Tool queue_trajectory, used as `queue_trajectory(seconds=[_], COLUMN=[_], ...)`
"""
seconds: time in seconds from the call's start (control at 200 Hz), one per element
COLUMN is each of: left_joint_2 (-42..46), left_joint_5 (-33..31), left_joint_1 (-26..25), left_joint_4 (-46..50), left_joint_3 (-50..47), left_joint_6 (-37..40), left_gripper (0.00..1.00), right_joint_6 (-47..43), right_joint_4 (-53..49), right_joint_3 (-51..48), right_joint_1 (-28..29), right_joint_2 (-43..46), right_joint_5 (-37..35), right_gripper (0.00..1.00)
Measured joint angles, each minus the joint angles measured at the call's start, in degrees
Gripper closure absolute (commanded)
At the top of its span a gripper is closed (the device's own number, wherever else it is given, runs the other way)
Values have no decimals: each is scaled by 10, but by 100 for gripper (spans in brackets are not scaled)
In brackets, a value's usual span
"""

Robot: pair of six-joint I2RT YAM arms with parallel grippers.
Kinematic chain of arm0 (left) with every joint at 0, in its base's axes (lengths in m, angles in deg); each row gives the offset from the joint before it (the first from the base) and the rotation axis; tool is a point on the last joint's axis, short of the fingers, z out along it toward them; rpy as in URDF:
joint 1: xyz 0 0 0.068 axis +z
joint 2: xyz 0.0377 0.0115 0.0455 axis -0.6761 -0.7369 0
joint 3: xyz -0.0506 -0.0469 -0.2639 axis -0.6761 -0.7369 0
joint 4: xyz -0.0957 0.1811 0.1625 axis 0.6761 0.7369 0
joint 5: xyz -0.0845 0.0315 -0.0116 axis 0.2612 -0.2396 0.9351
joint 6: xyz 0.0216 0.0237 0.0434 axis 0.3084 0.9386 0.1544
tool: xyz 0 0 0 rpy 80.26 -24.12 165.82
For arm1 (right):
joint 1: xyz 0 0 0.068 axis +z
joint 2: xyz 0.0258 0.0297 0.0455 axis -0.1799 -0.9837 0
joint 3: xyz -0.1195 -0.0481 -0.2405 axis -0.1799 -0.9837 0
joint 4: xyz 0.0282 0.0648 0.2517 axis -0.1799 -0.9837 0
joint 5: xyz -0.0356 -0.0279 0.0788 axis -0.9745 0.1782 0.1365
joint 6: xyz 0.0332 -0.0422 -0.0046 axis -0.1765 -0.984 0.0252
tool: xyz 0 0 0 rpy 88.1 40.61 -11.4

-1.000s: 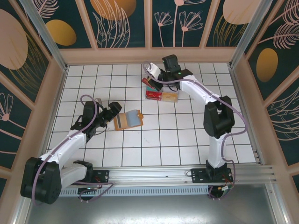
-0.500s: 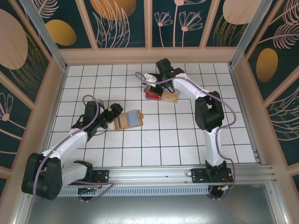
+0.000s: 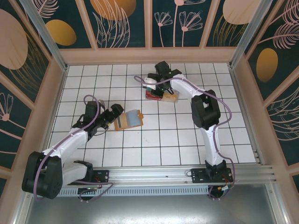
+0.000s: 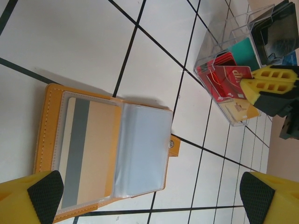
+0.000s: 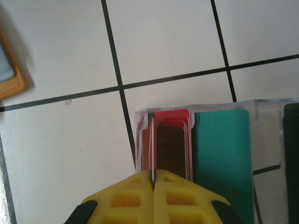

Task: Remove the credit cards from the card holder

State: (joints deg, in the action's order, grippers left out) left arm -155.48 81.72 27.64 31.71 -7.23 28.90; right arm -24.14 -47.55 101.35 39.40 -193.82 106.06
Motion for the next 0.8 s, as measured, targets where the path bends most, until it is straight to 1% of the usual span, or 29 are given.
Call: queue_trajectory(seconds=[0.165,0.42,0.641,0.801], left_joint_2=[0,0,2,13], left_joint_5=[0,0,0,-6], left_joint_1=[0,0,0,0], left_joint_4=[0,0,0,9], left_joint_3=[0,0,0,0], left_joint_6=[0,0,0,0], left_gripper=[1,1,1,1], right_joint_6=[1,4,9,37], right_joint_4=[-1,-3,-11,-12], right_joint_3=[2,18,37,43], right_joint_1=[0,0,0,0], right_joint_2=[-3,-9,-14,-10], right_joint_5=[-9,-15,-16,-9], right_gripper=[96,81,79,78])
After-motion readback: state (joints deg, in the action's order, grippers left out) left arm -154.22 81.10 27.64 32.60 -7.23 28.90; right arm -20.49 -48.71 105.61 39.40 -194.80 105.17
